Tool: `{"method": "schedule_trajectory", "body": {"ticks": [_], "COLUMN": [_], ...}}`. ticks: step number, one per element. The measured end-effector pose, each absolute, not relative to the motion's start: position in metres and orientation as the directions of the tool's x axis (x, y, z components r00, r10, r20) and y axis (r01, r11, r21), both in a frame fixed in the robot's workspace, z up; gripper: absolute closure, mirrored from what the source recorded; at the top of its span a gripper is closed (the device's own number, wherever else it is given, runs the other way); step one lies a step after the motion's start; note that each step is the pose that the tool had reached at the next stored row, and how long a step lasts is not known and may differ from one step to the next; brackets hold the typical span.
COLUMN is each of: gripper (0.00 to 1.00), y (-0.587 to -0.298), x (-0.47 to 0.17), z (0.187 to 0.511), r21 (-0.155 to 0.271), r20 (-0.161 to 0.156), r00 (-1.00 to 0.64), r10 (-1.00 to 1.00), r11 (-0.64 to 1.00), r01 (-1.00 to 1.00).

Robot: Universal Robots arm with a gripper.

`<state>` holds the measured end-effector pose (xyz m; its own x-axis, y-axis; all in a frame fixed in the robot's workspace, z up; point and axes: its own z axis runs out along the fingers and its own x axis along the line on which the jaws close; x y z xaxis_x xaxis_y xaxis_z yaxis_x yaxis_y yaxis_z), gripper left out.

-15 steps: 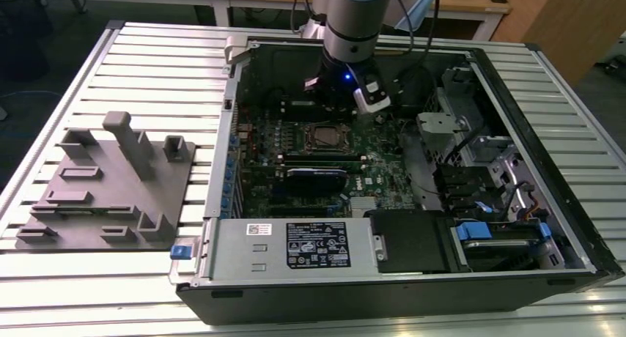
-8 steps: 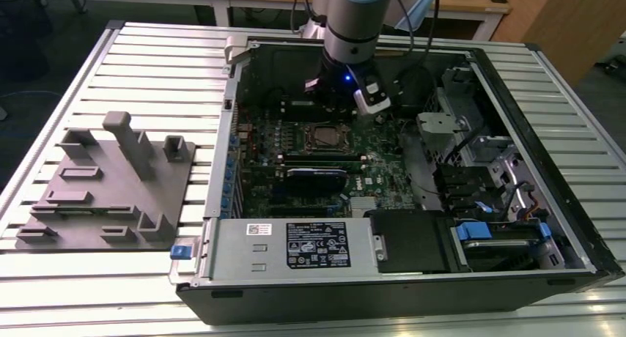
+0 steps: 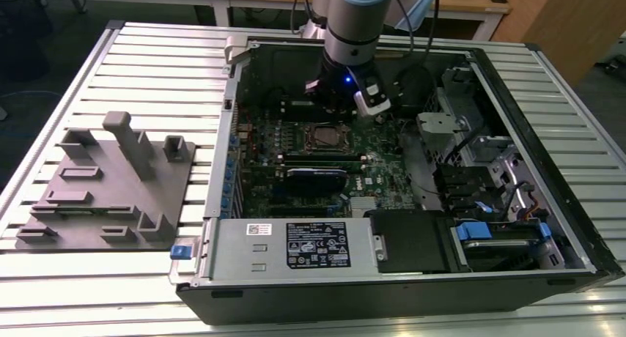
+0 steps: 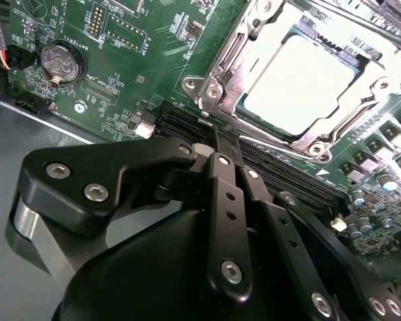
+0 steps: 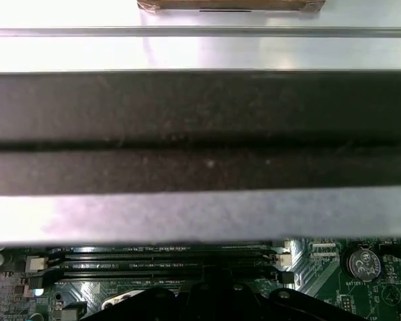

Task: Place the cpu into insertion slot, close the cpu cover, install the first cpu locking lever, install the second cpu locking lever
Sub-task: 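Install the first cpu locking lever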

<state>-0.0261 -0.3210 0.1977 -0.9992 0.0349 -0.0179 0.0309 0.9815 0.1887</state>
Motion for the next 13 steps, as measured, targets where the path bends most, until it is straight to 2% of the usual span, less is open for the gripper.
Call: {"method": "schedule_trajectory", "body": {"ticks": [13], "gripper": [0.89], "y": [-0.3209], "x": [-0.0257], "z": [0.1973], "r21": [0.189], "r20": [-0.018], "r00": [-0.999], "r10": [0.037], "r11": [0.981], "r01": [0.033]}}
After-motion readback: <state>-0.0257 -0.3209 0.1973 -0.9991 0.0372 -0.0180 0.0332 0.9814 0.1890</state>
